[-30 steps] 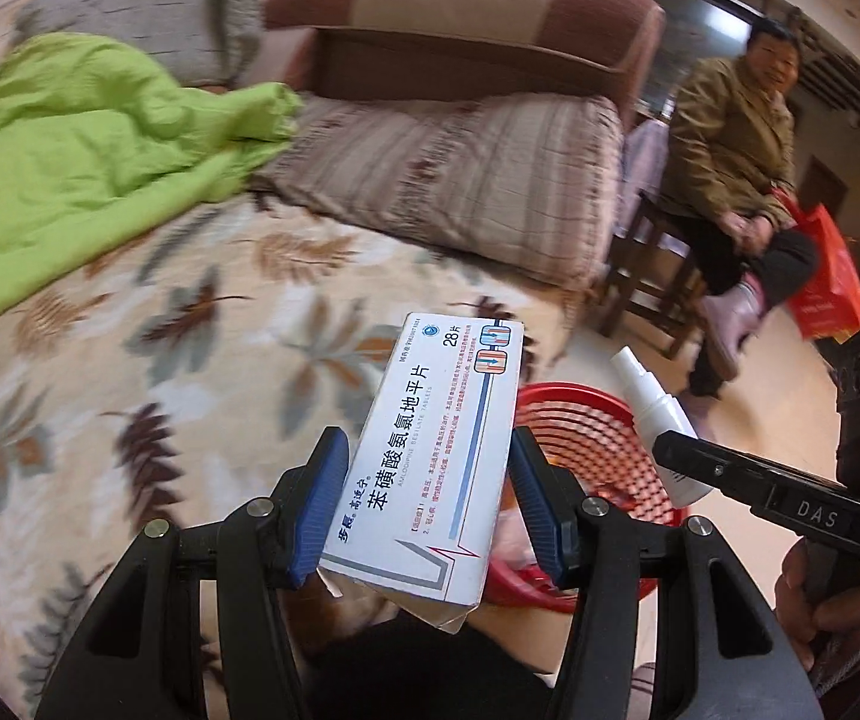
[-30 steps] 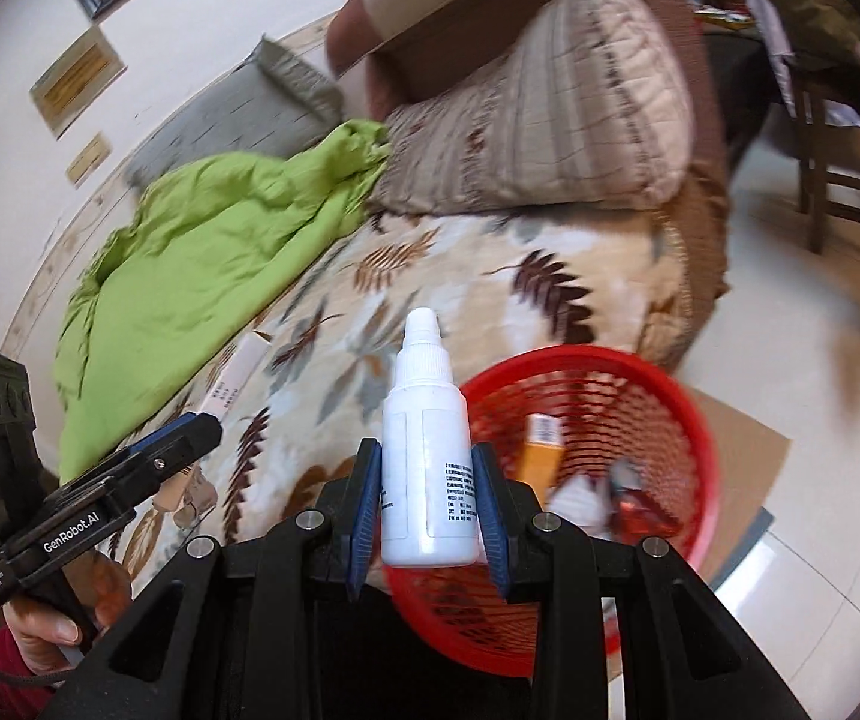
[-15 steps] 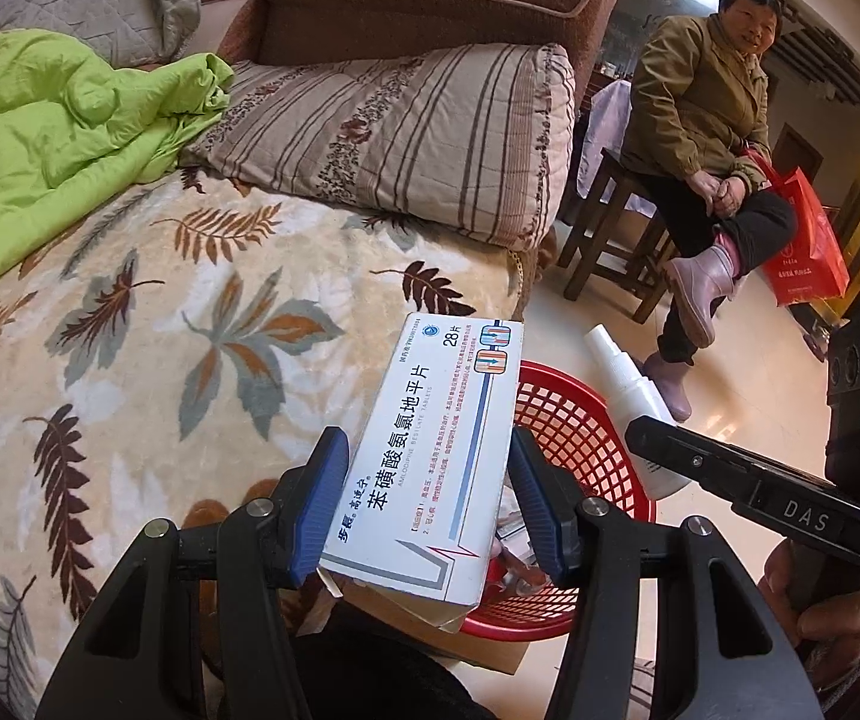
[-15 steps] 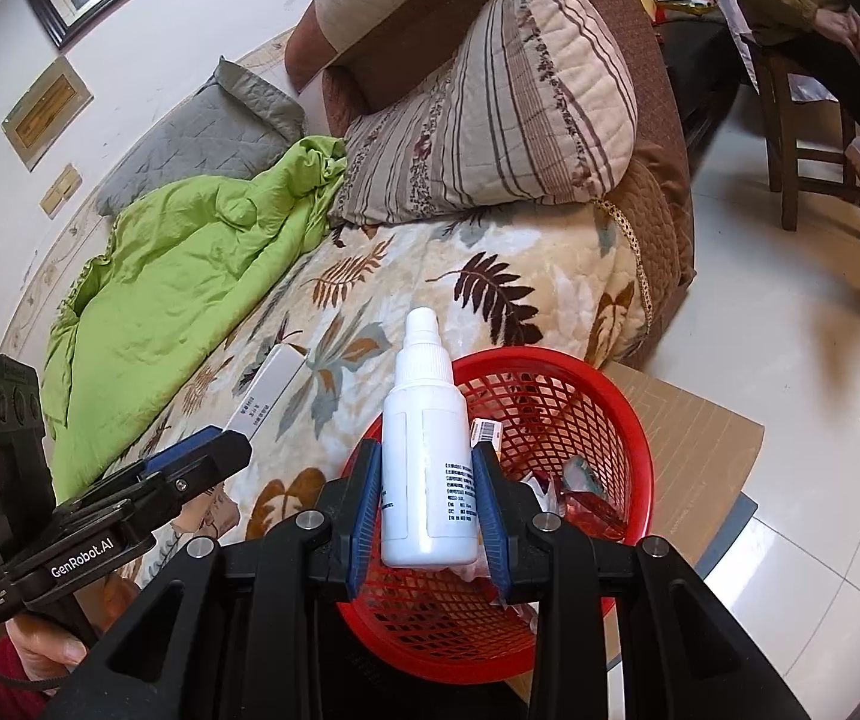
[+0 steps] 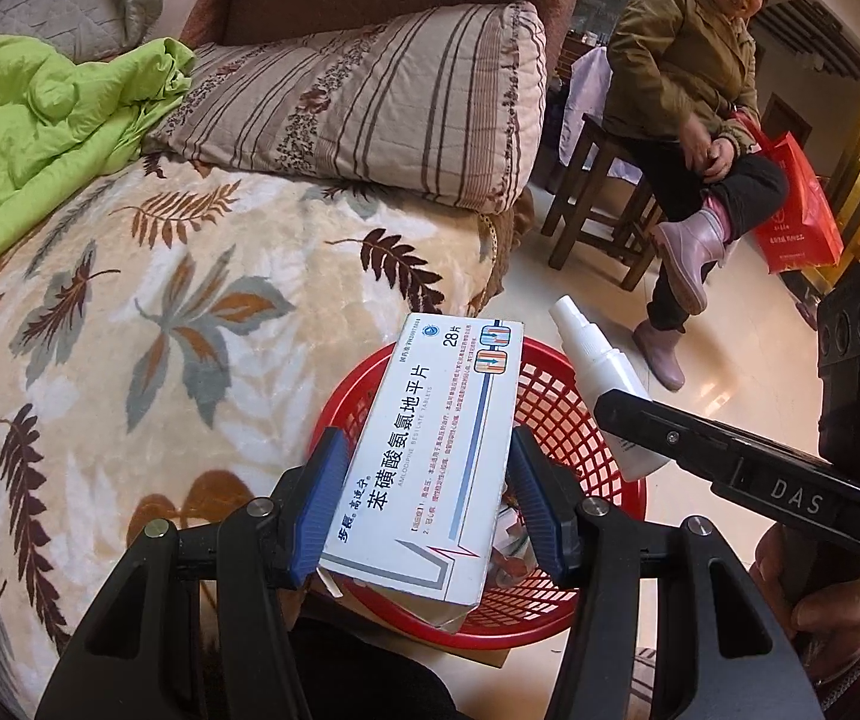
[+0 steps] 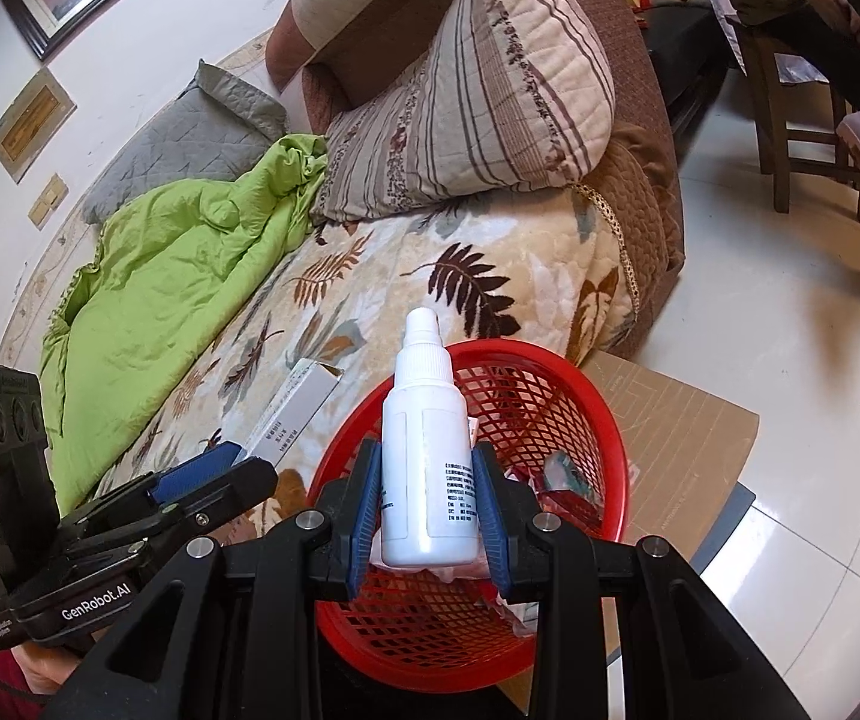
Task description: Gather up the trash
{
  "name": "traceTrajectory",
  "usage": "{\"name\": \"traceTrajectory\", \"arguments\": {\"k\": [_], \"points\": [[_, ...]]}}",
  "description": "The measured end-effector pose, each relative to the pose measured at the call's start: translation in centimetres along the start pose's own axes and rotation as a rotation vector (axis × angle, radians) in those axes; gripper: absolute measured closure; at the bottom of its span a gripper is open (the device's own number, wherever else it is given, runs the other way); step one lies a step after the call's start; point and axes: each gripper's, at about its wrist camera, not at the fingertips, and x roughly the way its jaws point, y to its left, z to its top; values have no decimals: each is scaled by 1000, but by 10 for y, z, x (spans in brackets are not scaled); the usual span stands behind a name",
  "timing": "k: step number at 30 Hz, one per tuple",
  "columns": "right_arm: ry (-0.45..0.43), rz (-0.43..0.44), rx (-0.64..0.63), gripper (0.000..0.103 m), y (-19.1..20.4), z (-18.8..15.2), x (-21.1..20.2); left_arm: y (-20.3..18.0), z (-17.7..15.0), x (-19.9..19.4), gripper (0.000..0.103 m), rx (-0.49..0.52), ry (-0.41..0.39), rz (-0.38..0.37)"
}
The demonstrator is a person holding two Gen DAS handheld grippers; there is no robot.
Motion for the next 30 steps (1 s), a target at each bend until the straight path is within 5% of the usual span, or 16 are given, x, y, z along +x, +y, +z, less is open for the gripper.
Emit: {"name": "traceTrajectory", "arguments": {"k": [15, 20, 30], "points": [[30, -8, 26, 68, -13, 1, 7, -7, 4, 14, 45, 3, 16, 0], [7, -19, 11, 55, -7, 4, 0, -6, 6, 5, 31, 9, -32, 19], [-115, -198, -122, 24, 40, 1, -31, 17, -4, -54, 15, -25, -164, 85]]}}
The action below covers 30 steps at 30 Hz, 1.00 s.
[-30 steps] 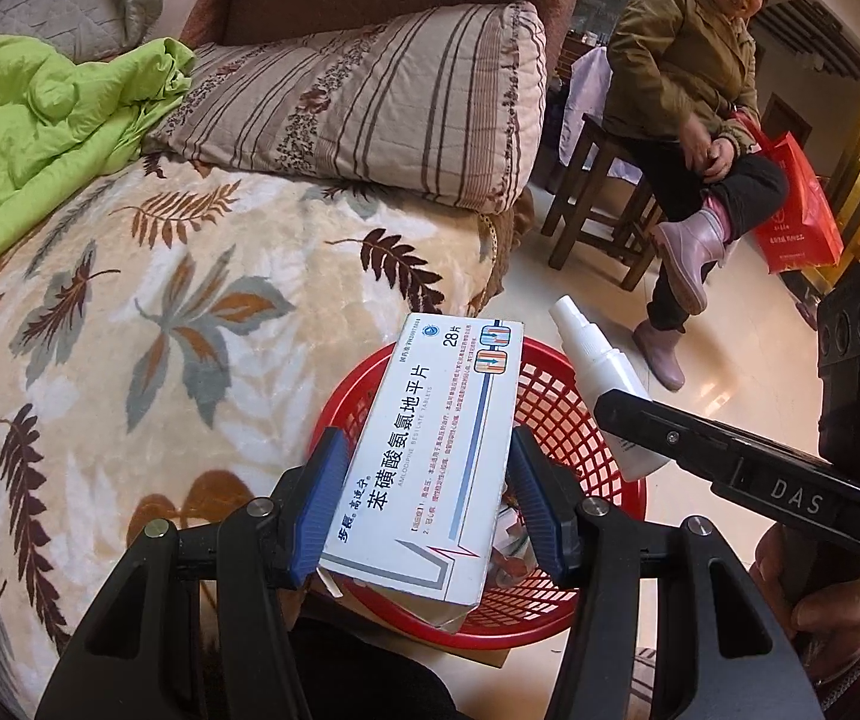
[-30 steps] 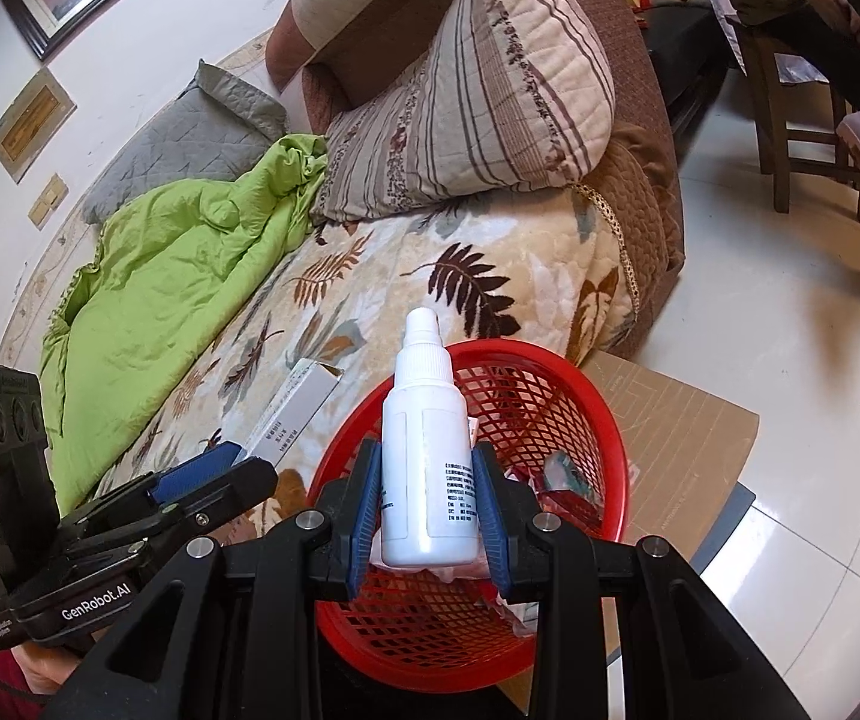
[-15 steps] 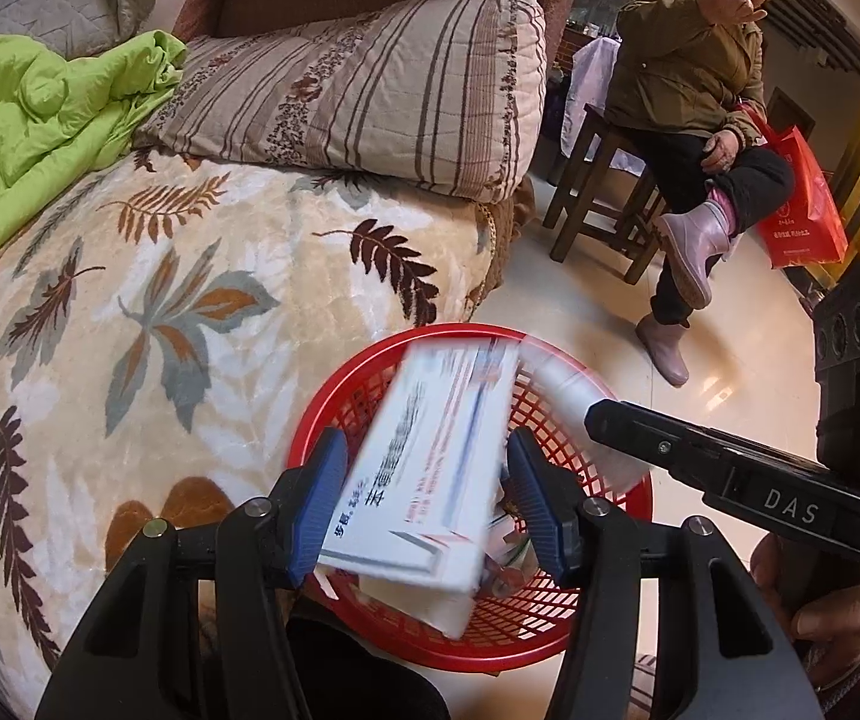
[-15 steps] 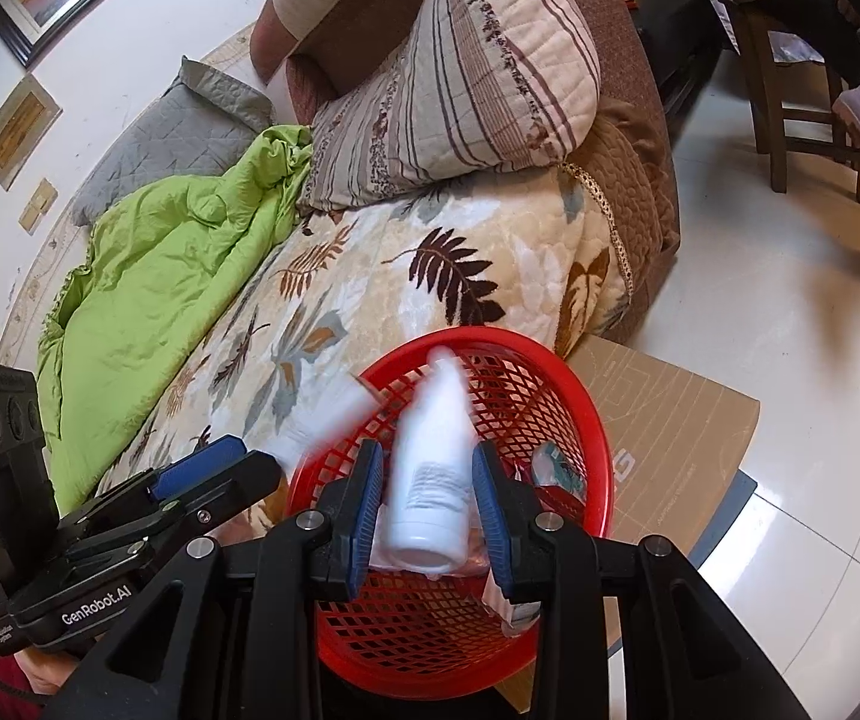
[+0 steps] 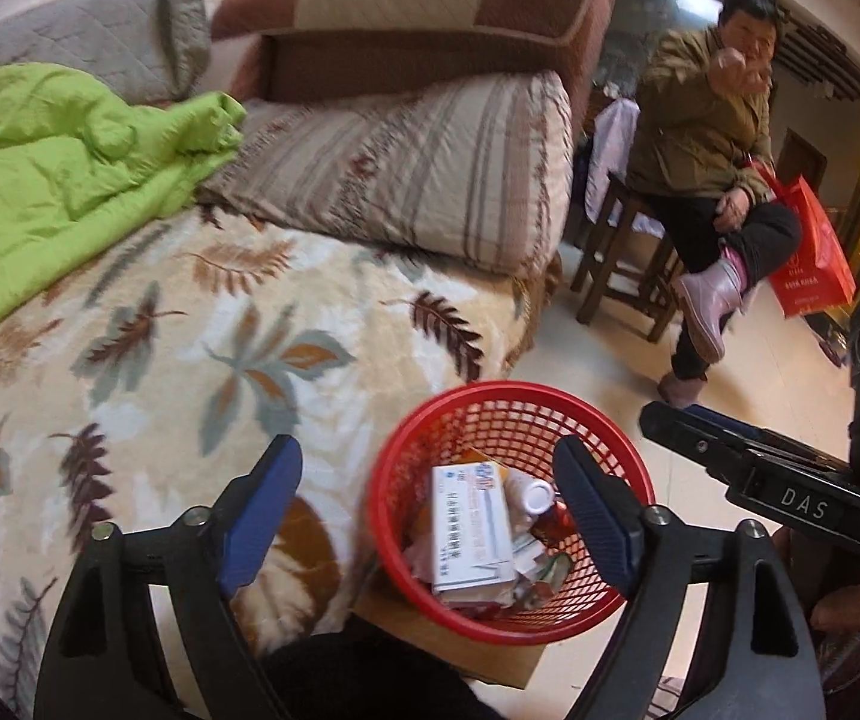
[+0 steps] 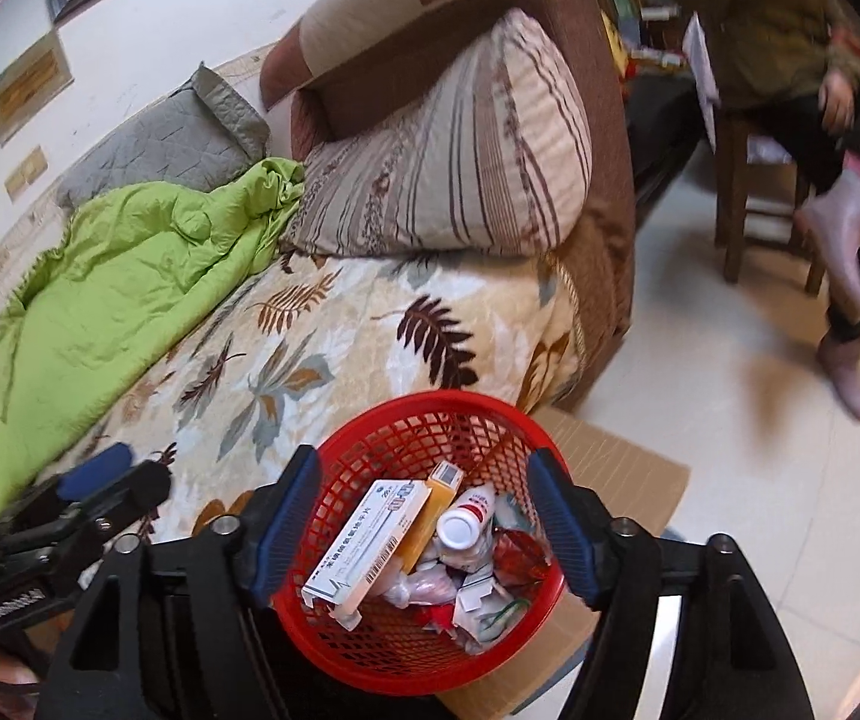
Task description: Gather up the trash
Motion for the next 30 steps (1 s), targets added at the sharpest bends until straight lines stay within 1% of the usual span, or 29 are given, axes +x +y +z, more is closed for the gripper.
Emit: {"name": "traceTrajectory", "arguments": {"k": [3, 4, 6, 8, 10, 12, 13, 14, 15, 17, 19, 20, 22, 24, 27, 30], "points": [[-16, -37, -44, 20, 20, -4, -9, 13, -8, -25, 10, -9, -42, 31], [-19, -47, -54, 19, 26, -6, -11, 17, -12, -33, 10, -7, -59, 46], [-30, -74, -65, 15, 38, -11, -17, 26, -19, -49, 5, -5, -82, 90], [-42, -93, -79, 11, 54, -17, -24, 33, -28, -63, 4, 1, -102, 122], [-76, -141, -82, 8, 67, -22, -30, 40, -37, -78, 3, 13, -123, 180], [-125, -213, -58, 2, 78, -29, -38, 47, -48, -92, 1, 20, -144, 237], [-147, -233, -44, 0, 83, -32, -42, 50, -53, -98, 1, 22, -158, 257], [-182, -240, -31, 0, 88, -36, -47, 52, -58, -104, 0, 25, -176, 294], [-194, -232, -28, 0, 91, -38, -50, 53, -62, -110, 0, 31, -194, 336], [-181, -227, -36, 0, 97, -39, -52, 55, -69, -119, 0, 49, -216, 395], [-144, -255, -11, 0, 99, -40, -50, 55, -73, -125, 0, 59, -210, 410], [-131, -253, -1, 0, 99, -41, -49, 55, -74, -128, 0, 62, -213, 413], [-121, -254, 3, 0, 100, -43, -49, 54, -79, -135, 0, 73, -244, 450], [-123, -277, -1, 0, 102, -46, -50, 50, -80, -136, 0, 80, -254, 480], [-114, -301, -11, 0, 105, -47, -50, 50, -77, -133, 0, 63, -208, 495], [-106, -323, -24, 0, 105, -48, -49, 50, -78, -130, 0, 61, -192, 518]]}}
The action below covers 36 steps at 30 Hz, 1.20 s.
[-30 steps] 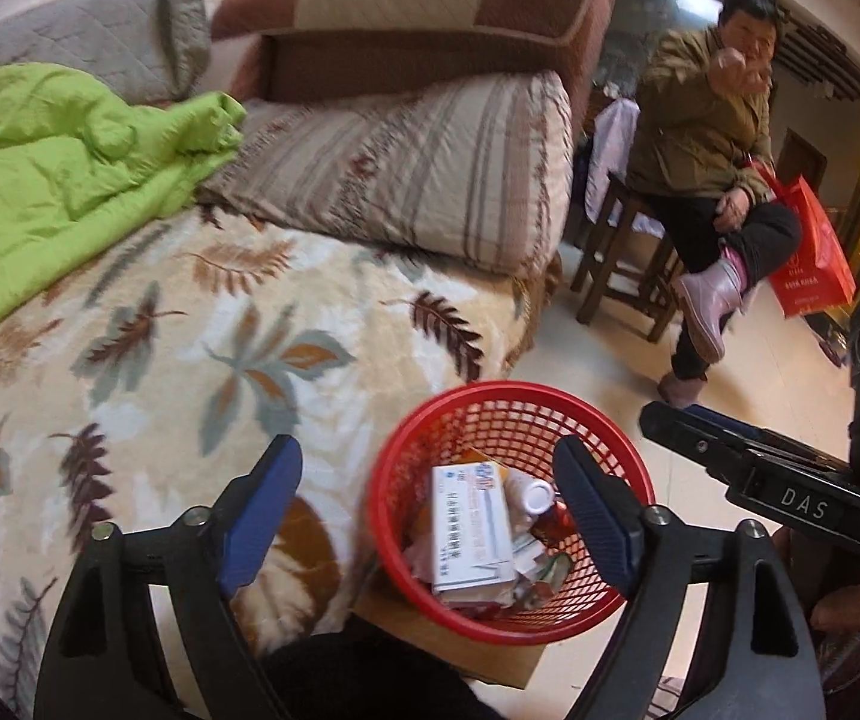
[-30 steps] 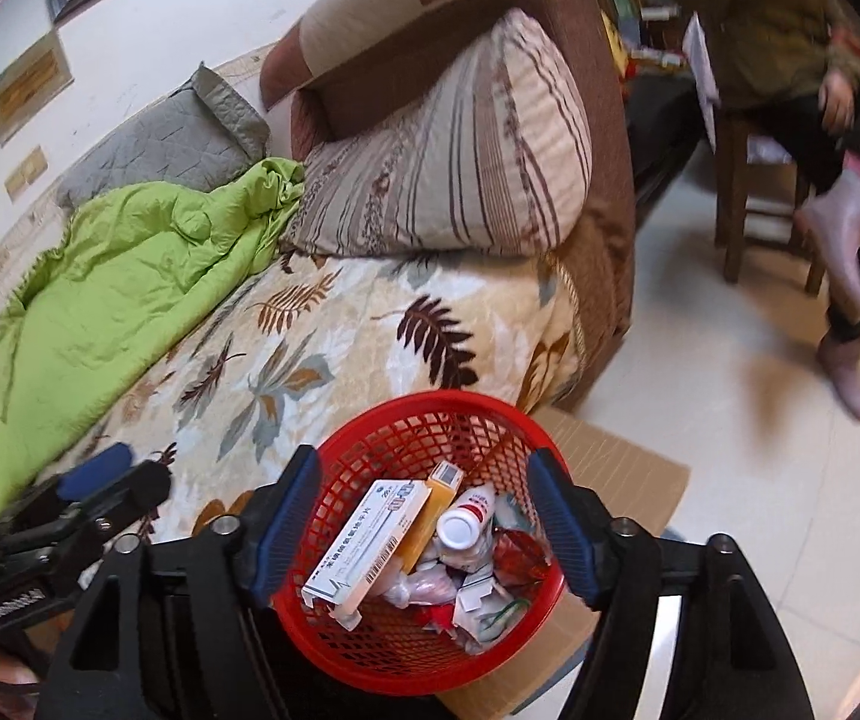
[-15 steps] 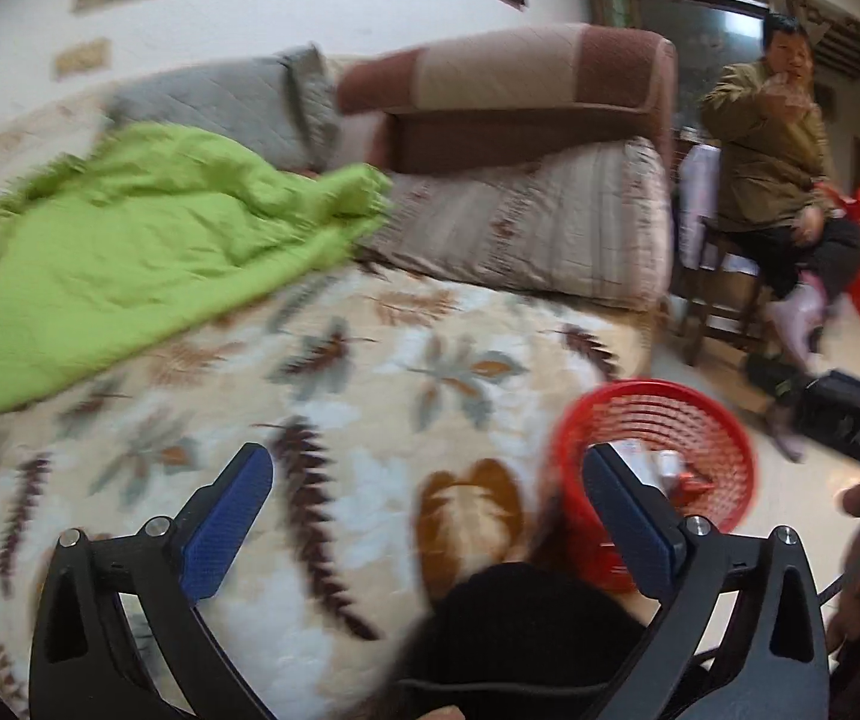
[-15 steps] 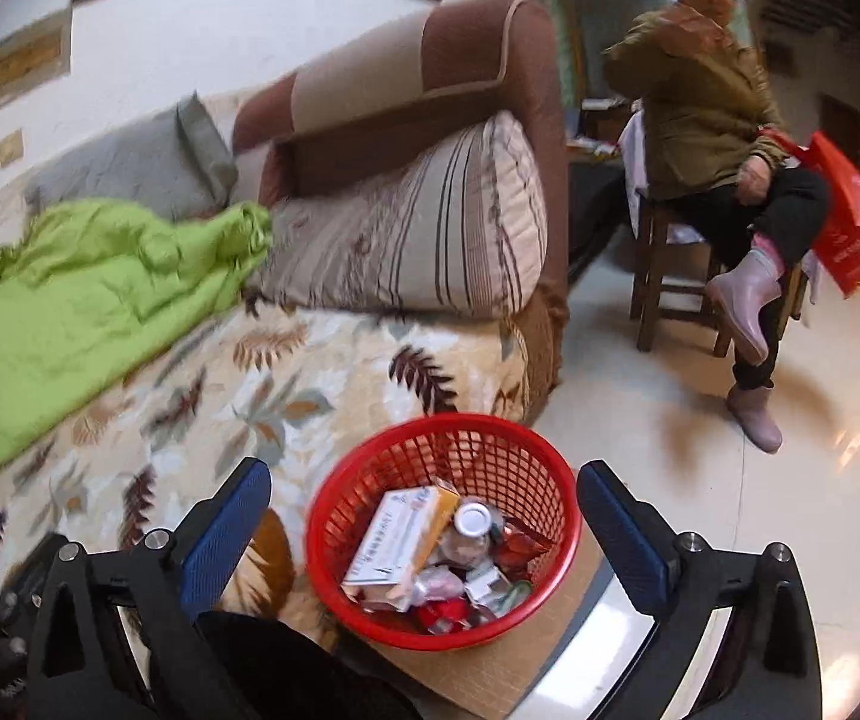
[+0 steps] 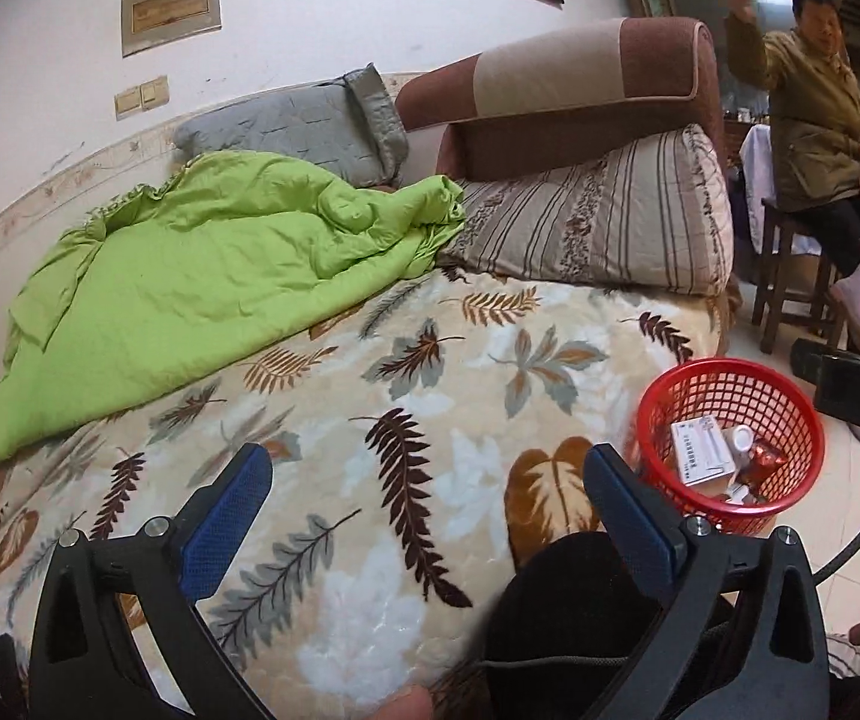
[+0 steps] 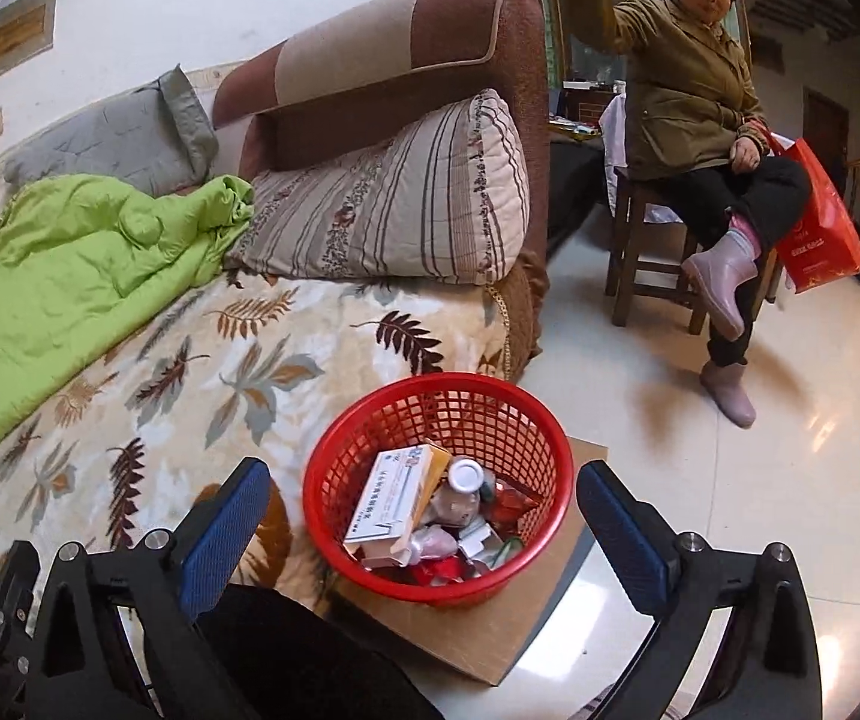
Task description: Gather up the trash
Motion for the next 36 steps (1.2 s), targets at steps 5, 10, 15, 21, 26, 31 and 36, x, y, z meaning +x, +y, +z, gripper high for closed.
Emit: {"name": "traceTrajectory", "arguments": {"k": [5, 10, 15, 21, 26, 31, 36], "points": [[9, -4, -4, 0, 0, -2, 2, -1, -4, 4, 0, 23, 7, 16], [12, -1, -8, 0, 1, -3, 2, 0, -5, 8, 0, 12, 31, -1], [12, -4, -10, 0, 1, -4, 3, 5, -6, 13, 0, -13, 54, -10], [12, -3, -13, 0, 2, -4, 3, 6, -8, 14, 0, -22, 63, -22], [11, -4, -25, 0, 3, -7, 4, 7, -9, 14, 0, -31, 65, -35], [16, -7, -38, 0, 6, -8, 4, 8, -9, 14, 0, -32, 61, -36], [17, -7, -45, 0, 7, -8, 3, 8, -9, 14, 0, -35, 63, -40]]}}
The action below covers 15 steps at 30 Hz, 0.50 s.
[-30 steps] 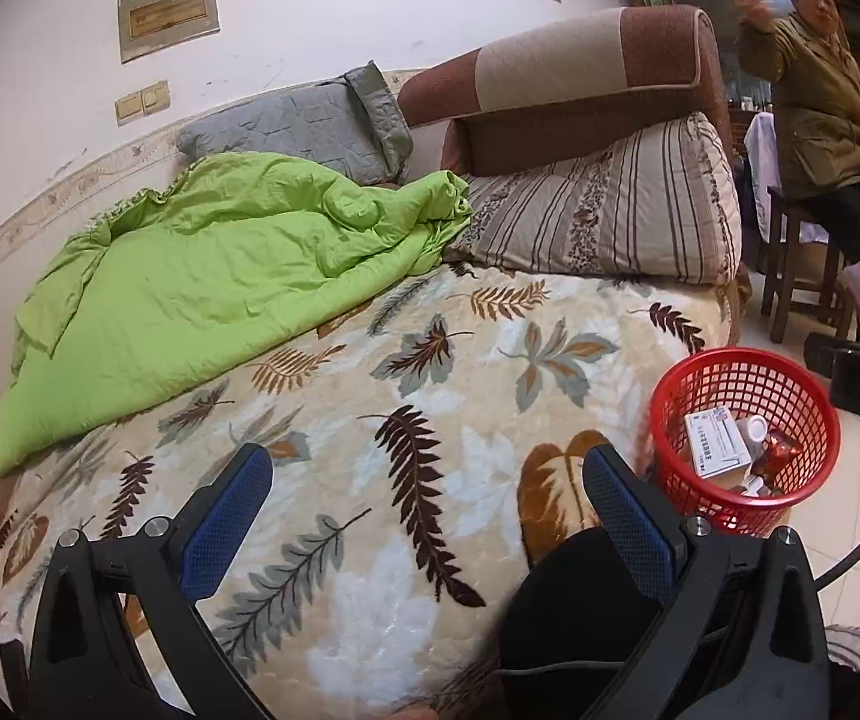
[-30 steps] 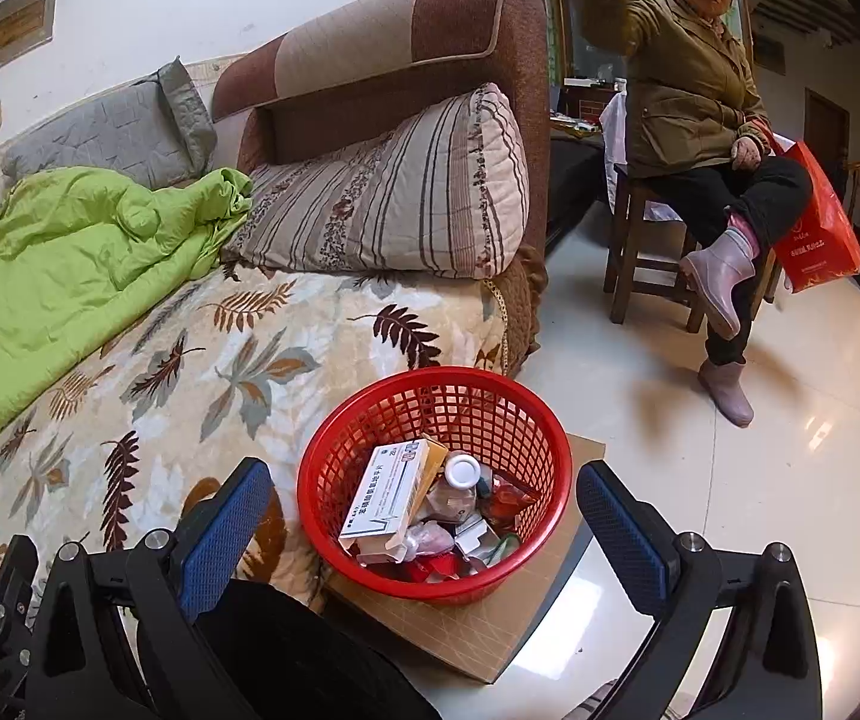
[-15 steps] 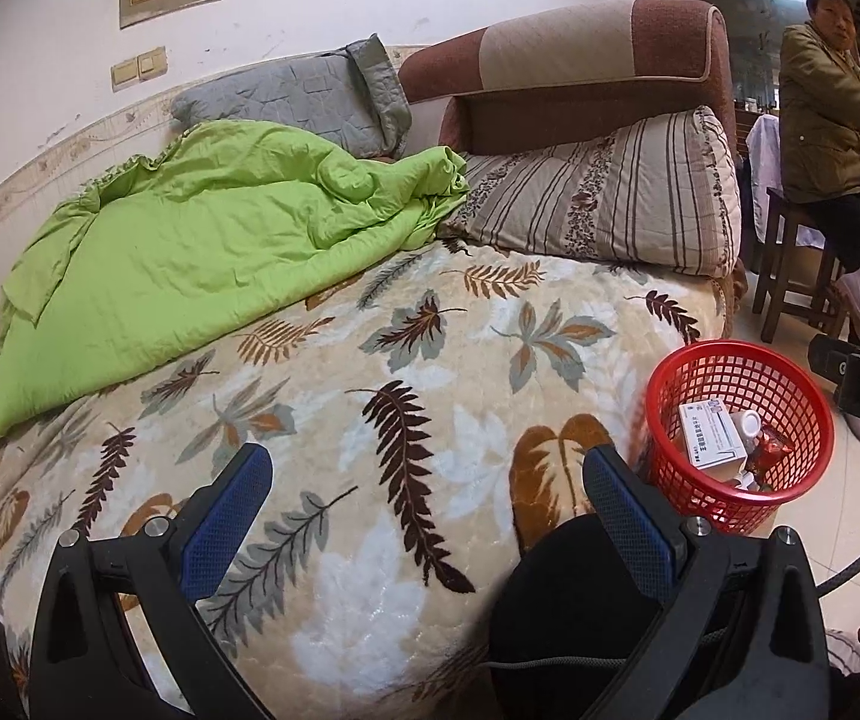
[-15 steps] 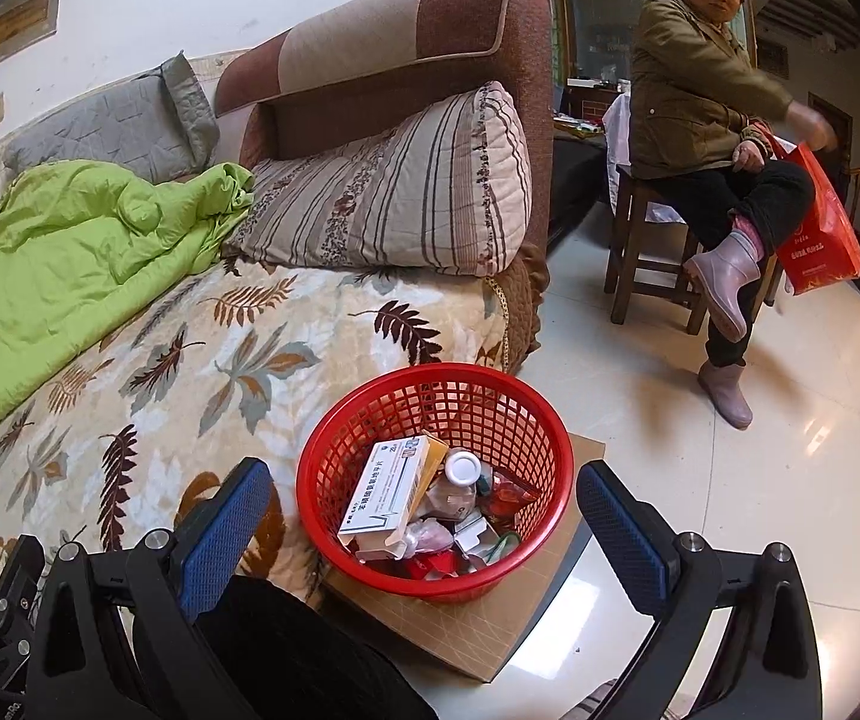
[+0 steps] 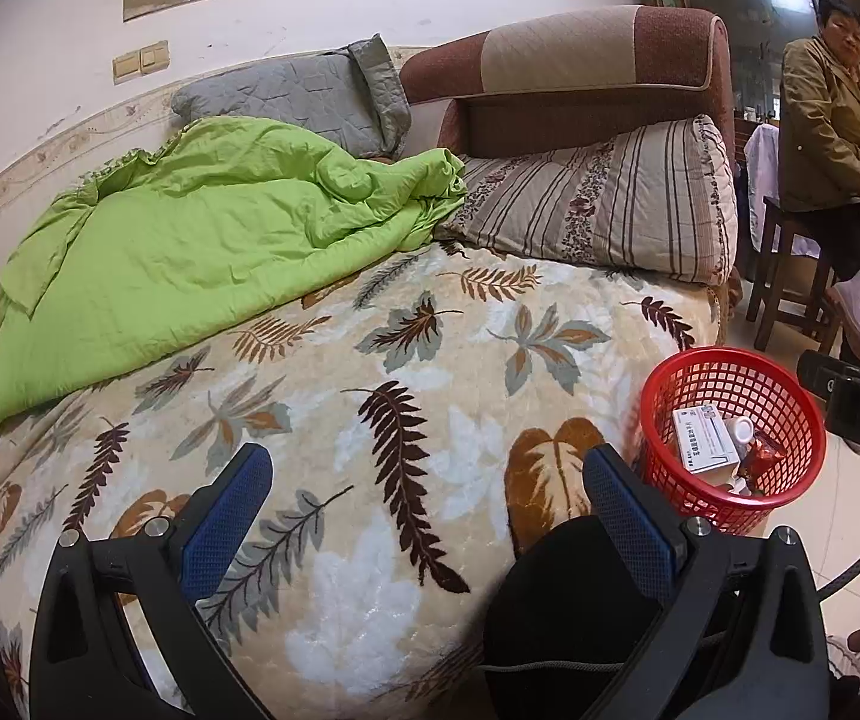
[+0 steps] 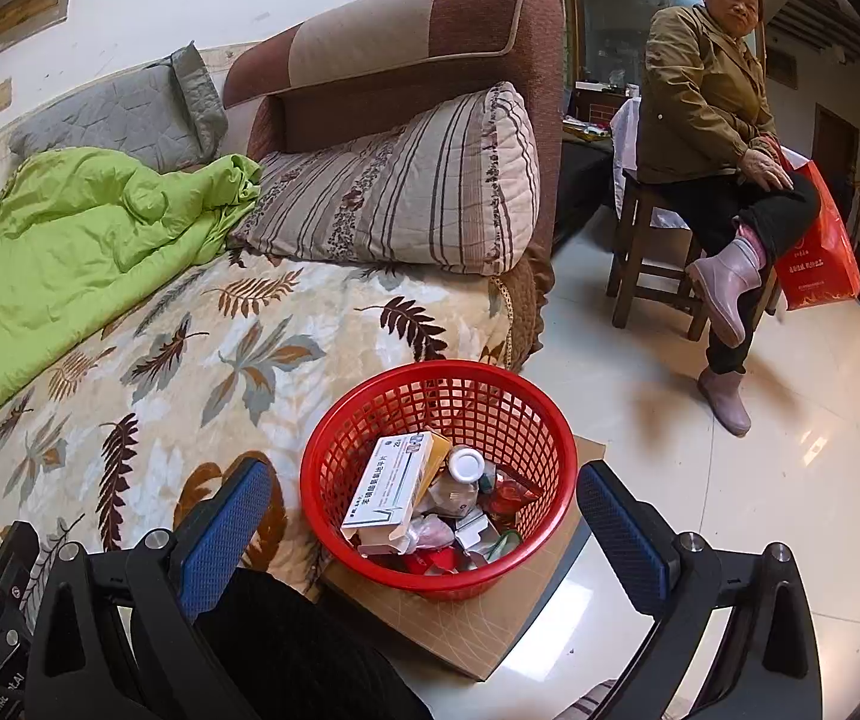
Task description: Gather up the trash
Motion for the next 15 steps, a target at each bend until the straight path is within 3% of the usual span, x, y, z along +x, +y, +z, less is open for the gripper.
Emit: {"name": "traceTrajectory", "arguments": {"k": [15], "points": [[5, -2, -6, 0, 3, 0, 1, -1, 1, 0, 0, -1, -1, 3]]}}
